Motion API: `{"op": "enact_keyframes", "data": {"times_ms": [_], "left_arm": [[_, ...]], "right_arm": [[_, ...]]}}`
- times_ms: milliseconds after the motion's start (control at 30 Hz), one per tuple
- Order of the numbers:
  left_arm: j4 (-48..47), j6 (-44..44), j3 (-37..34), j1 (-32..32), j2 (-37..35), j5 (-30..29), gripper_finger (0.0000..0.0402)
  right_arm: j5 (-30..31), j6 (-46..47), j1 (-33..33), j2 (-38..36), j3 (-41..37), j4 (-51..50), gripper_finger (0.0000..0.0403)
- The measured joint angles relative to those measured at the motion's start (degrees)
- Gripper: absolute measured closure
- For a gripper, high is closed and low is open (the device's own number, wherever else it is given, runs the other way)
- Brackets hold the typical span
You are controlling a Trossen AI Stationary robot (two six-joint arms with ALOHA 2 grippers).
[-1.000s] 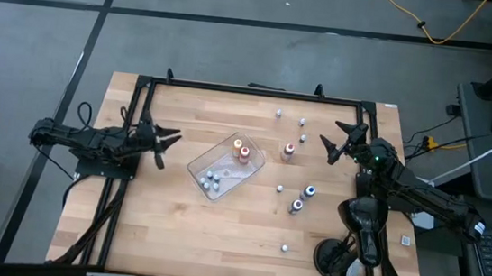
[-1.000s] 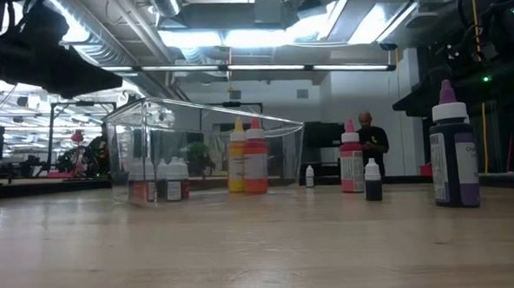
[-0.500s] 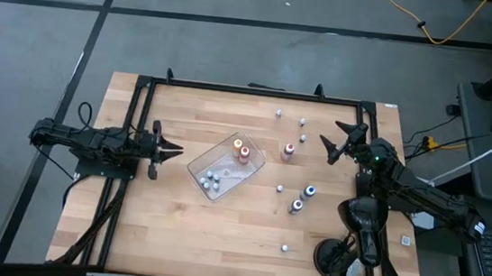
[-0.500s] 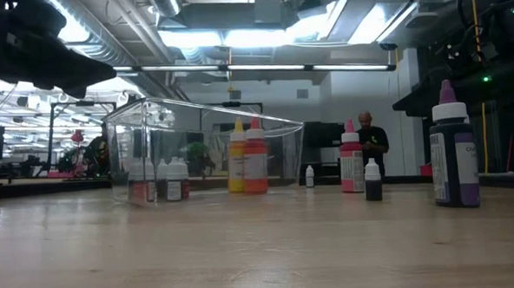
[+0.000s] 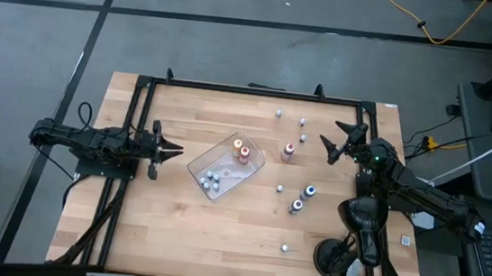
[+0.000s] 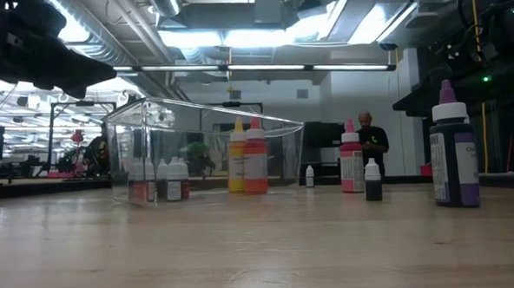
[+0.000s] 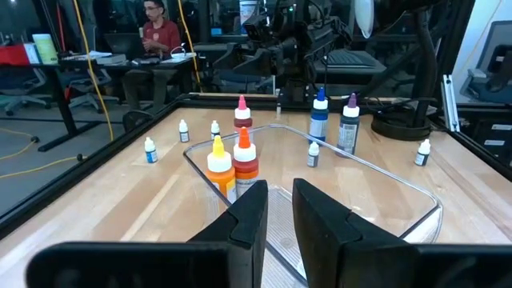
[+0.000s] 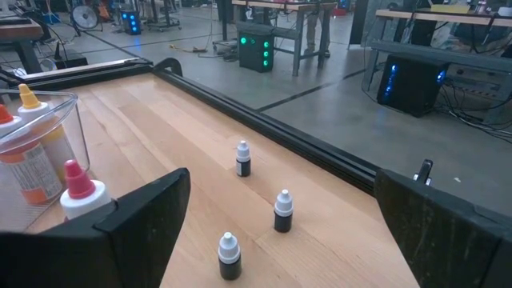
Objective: Pick & Place food coloring
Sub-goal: Put the top small black food coloring bottle into the transparent bin
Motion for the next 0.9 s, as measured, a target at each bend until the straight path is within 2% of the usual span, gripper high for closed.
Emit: {"op": "enact_keyframes", "data": {"times_ms": [900], "left_arm": [[-0.02, 0.00, 0.00, 0.00, 0.00, -0.04, 0.0345]], "right_arm": [[-0.01, 0.10, -0.02, 0.02, 0.00, 0.02, 0.0008]]}}
